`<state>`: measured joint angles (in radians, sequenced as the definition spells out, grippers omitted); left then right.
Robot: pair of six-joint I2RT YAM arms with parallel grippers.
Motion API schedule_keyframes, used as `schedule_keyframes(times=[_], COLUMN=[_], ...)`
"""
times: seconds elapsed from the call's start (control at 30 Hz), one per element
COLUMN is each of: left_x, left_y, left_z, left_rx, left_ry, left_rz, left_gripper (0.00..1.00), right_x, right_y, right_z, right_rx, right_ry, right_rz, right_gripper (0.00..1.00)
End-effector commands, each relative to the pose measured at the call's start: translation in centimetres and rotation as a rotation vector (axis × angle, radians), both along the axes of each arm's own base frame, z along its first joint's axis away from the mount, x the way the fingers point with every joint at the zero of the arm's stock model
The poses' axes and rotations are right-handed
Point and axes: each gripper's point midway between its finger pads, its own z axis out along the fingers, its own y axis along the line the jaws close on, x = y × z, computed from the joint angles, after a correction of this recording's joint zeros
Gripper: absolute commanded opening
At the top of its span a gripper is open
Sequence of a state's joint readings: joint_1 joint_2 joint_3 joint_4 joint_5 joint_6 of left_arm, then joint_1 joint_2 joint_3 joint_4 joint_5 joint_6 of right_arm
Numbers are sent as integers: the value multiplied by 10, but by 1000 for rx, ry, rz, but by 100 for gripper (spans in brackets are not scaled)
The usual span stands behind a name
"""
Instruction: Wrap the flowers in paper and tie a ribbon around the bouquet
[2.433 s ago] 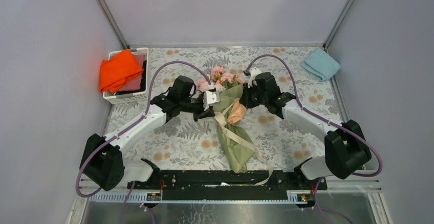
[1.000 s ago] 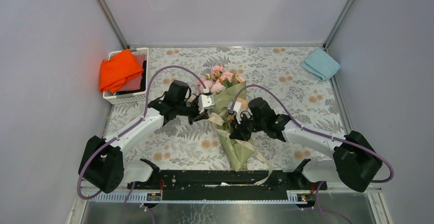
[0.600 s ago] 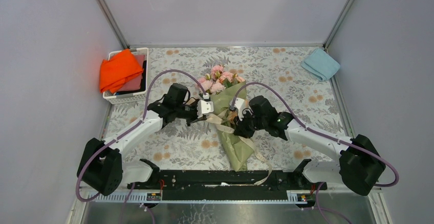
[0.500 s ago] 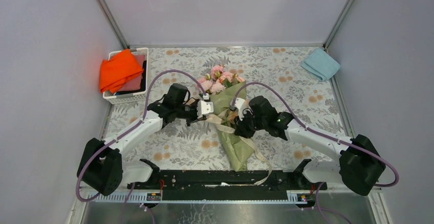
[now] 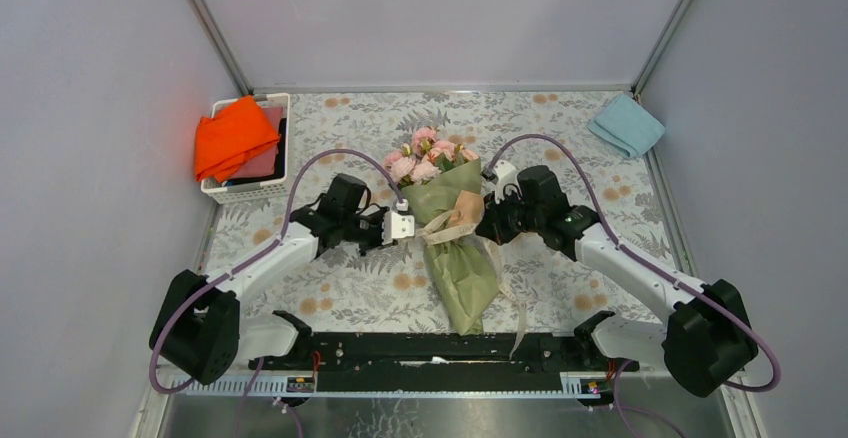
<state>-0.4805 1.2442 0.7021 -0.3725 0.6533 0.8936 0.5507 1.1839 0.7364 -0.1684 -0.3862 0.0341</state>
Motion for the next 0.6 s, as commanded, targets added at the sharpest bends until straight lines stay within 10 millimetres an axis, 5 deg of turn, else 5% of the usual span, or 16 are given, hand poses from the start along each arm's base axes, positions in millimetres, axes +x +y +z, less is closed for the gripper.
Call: schedule_keyframes(times=[0.0,0.23,0.33,0.4,0.47,0.57], left_x=[-1,-15,-12,-4,8,21], left_y=[4,20,19,12,-4,-34], left_z=[-7,-28,-20,1,30,65], left_rx=[20,115,120,90,20,-120], left_ry=[-33,-58,-71,-78,-65,16], left_rz=[-37,-128,-139,-127,-92,0], left_gripper=[0,4,54,64,62,37], right_x=[-2,-1,-1,-2,-2,-1], right_y=[13,16,19,23,26,29], right_z=[9,0,-1,0,1,0], right_rx=[67,67,74,99,117,128], right_ry=[40,68,77,79,82,89], right_rz=[12,14,21,34,42,42], right_gripper=[0,0,0,0,0,0])
